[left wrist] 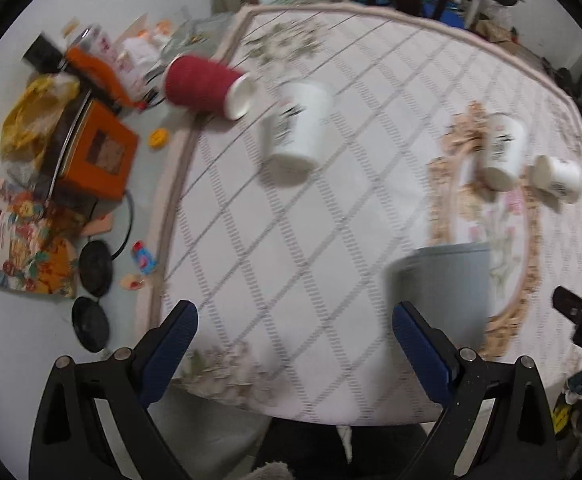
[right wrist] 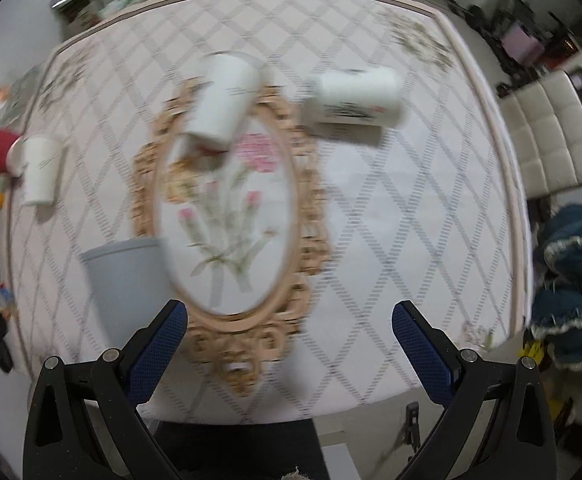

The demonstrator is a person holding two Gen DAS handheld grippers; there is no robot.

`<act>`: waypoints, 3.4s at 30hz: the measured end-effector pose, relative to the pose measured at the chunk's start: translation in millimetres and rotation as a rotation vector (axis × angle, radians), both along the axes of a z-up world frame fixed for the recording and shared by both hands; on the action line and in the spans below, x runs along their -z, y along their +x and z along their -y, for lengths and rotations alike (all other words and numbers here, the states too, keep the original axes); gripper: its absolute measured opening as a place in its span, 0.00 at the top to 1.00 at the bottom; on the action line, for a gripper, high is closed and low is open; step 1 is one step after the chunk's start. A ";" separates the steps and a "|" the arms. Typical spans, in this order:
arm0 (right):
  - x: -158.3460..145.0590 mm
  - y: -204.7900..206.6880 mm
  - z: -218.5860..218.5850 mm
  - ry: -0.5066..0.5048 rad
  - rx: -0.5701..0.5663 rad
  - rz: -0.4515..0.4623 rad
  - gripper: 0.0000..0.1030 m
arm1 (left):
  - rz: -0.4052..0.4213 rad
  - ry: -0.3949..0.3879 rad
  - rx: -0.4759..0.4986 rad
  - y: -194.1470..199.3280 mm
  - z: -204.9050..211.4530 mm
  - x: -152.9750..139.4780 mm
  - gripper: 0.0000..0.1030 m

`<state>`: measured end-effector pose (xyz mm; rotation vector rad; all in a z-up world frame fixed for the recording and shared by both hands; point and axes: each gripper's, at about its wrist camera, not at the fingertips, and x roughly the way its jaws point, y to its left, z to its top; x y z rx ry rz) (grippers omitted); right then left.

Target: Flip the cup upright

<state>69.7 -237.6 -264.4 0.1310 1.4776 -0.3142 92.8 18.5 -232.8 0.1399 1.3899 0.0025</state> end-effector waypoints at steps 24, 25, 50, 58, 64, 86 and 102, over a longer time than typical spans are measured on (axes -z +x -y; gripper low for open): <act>91.1 49.8 -109.8 0.045 -0.102 -0.153 0.18 | -0.072 0.046 -0.014 15.4 -64.0 75.2 0.01; 91.6 50.1 -110.9 0.042 -0.104 -0.155 0.18 | -0.076 0.041 -0.011 16.0 -62.9 76.4 0.01; 49.2 43.4 -82.4 0.026 -0.003 0.462 0.18 | -0.137 -0.023 -0.010 59.7 -29.1 106.0 0.01; 57.2 21.4 -95.7 -0.020 -0.061 0.461 0.18 | -0.116 -0.007 0.025 58.2 -7.6 109.6 0.01; 54.9 8.3 -96.4 -0.010 -0.053 0.420 0.17 | -0.082 0.000 0.040 32.4 -13.0 90.0 0.01; -128.6 -137.2 -80.7 -0.187 -0.064 0.533 0.00 | 0.251 -0.060 0.039 -97.3 -13.2 -99.3 0.01; -255.5 -234.8 -77.3 -0.199 -0.060 0.686 0.00 | 0.446 -0.109 0.059 -181.5 -7.0 -197.2 0.01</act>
